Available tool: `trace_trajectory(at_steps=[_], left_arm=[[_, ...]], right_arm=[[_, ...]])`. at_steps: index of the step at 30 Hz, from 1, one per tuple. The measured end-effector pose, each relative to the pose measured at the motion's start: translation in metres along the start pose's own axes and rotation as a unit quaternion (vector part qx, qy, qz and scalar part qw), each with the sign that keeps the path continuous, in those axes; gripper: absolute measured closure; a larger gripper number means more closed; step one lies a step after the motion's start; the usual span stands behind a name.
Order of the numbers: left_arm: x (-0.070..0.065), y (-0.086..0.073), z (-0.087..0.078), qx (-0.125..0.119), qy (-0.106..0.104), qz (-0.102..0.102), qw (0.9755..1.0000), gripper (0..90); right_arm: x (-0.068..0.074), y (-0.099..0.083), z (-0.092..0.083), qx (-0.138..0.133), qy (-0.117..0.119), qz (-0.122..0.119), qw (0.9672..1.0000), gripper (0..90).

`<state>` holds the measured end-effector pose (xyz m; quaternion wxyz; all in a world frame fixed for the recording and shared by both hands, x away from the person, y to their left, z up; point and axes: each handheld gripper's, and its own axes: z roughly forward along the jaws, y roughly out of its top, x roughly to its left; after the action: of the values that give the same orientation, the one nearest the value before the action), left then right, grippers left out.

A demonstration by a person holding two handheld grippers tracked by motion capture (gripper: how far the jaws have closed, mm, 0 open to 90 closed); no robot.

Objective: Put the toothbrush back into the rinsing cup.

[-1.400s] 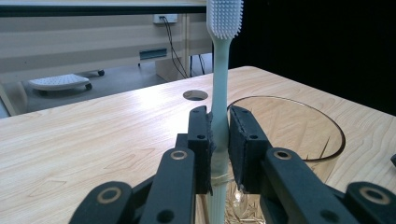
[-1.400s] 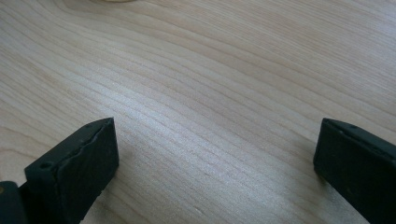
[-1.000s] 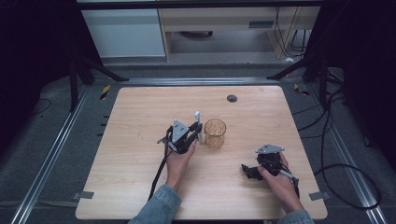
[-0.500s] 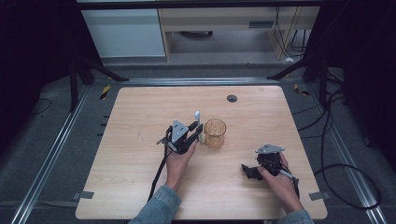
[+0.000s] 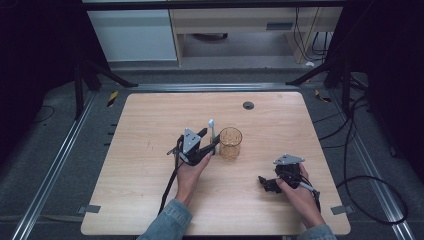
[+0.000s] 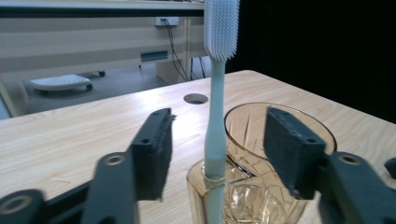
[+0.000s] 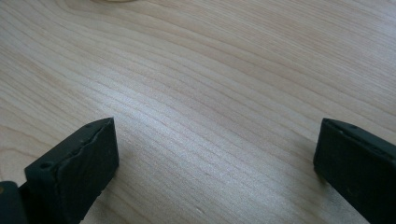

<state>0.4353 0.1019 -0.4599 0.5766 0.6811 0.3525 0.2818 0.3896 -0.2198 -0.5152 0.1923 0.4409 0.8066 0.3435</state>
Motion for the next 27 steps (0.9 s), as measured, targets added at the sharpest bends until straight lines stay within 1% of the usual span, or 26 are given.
trace_trajectory(at_steps=[4,9,11,13,14,17,21,25,27], left_arm=[[0.000,0.002,-0.002,-0.006,0.004,0.003,1.0000,35.5],[0.003,0.006,-0.007,-0.011,0.006,0.011,0.9999,30.1],[0.004,0.008,-0.009,-0.009,0.004,0.012,0.9999,28.4],[0.005,0.010,-0.009,-0.001,-0.003,0.009,1.0000,25.2],[0.006,0.011,-0.009,0.004,-0.008,0.011,0.9999,23.7],[0.005,0.014,-0.010,0.019,-0.011,0.022,0.9995,19.1],[0.005,0.019,-0.015,0.026,-0.012,0.030,0.9991,15.1],[0.007,0.021,-0.018,0.051,-0.014,0.045,0.9976,12.2],[0.008,0.023,-0.020,0.059,-0.011,0.052,0.9968,11.3]], right_arm=[[0.000,0.000,0.000,0.000,-0.001,-0.001,1.0000,0.4],[0.000,0.000,0.000,0.000,0.000,-0.001,1.0000,0.4],[0.000,0.000,0.000,0.000,0.000,-0.001,1.0000,0.4],[0.000,0.000,0.000,0.000,0.000,-0.001,1.0000,0.4],[0.000,0.000,0.000,0.000,0.000,-0.001,1.0000,0.4],[0.000,0.000,0.000,0.001,0.000,-0.001,1.0000,0.4],[0.000,0.000,0.000,0.000,0.000,-0.001,1.0000,0.4],[0.000,0.000,0.000,0.000,0.000,-0.001,1.0000,0.4],[0.000,0.000,0.000,0.000,0.001,-0.001,1.0000,0.4]])
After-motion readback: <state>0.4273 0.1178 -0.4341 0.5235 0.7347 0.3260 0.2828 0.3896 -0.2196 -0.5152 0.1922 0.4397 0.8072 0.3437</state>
